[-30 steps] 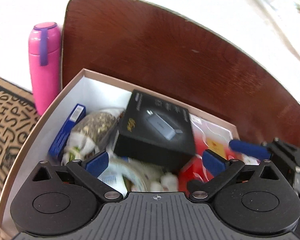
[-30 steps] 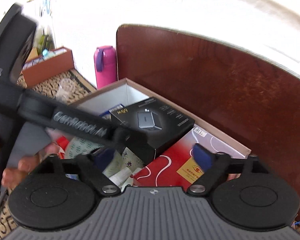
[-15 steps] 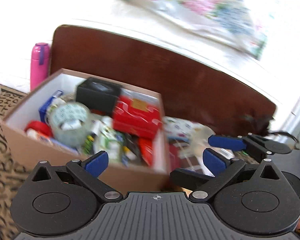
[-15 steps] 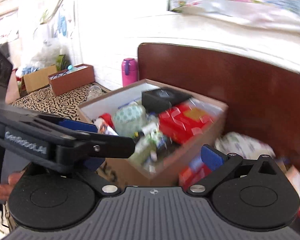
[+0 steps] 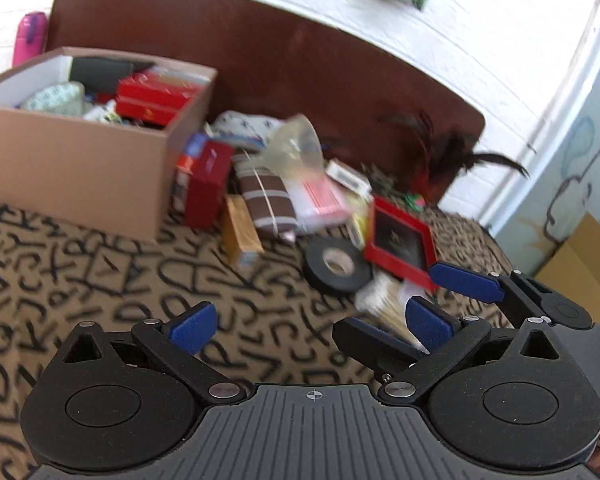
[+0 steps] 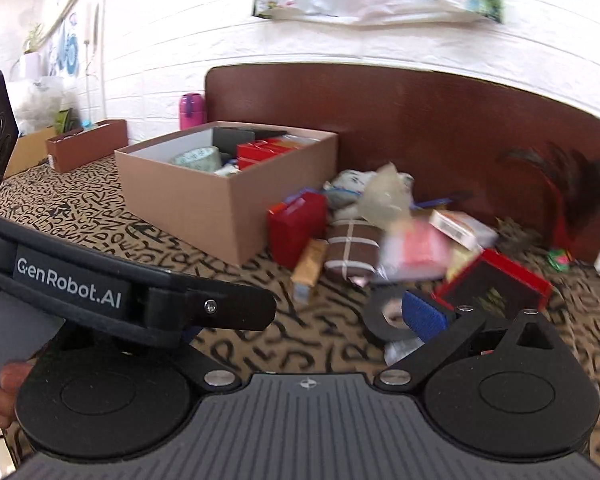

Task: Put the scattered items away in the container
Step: 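Lower the left gripper onto the open red tray box and grasp its rim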

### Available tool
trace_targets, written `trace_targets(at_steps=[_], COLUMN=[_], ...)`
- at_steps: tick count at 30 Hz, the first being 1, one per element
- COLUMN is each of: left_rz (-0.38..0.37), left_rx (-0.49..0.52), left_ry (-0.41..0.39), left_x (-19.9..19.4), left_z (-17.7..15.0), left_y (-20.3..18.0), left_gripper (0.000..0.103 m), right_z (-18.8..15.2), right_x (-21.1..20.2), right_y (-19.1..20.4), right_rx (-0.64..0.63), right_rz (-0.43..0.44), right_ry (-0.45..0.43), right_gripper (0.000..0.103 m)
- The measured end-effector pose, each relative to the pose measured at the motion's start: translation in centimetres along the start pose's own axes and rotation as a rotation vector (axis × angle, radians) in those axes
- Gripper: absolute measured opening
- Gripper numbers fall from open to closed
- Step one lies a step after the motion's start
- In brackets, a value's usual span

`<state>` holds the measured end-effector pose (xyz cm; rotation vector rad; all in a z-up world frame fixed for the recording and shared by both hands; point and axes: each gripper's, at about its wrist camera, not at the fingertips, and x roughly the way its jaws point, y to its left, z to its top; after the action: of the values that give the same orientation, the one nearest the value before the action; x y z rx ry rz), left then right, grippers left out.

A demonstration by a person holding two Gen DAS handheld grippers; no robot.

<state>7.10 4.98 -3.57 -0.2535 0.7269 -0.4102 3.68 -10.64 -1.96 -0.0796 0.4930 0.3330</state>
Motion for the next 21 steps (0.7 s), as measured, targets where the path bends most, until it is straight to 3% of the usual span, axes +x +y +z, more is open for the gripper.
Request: trace_targets(at_steps=[8,12,15,19,21], left_rz=[-0.017,0.025,0.016,0.027,0.017], left_rx=[0.088,0.104,0.115,0.180,0.192], left_ry=[0.092,0.049,0.038,0.057,0.086], left_x=[2.7,4.8,7.0,10.7,12.5], left_z=[-1.5,0.7,3.1,5.0,5.7], left_y=[-3.2,-4.3,-5.2,-6.8,-7.3], left_gripper=[0.103,0.103,0.103,0.100,0.092], right_z=[-3.5,-3.8,-3.7,-3.3,-3.2], right_x=[-1.4,-1.0,-0.5,0.4,1.0], right_y=[-2.9,-5.7,-9.0,-12.6,-14.1], right_rx=[0.028,0.031,0.131,0.230,0.270], right_rz=[-0.045,-0.173,-0.236,-0.315,-0.334], right_ry=[0.002,0.007,0.023,0.040,0.046], right_gripper=[0.101,0.101,0.100,0.090,0.083])
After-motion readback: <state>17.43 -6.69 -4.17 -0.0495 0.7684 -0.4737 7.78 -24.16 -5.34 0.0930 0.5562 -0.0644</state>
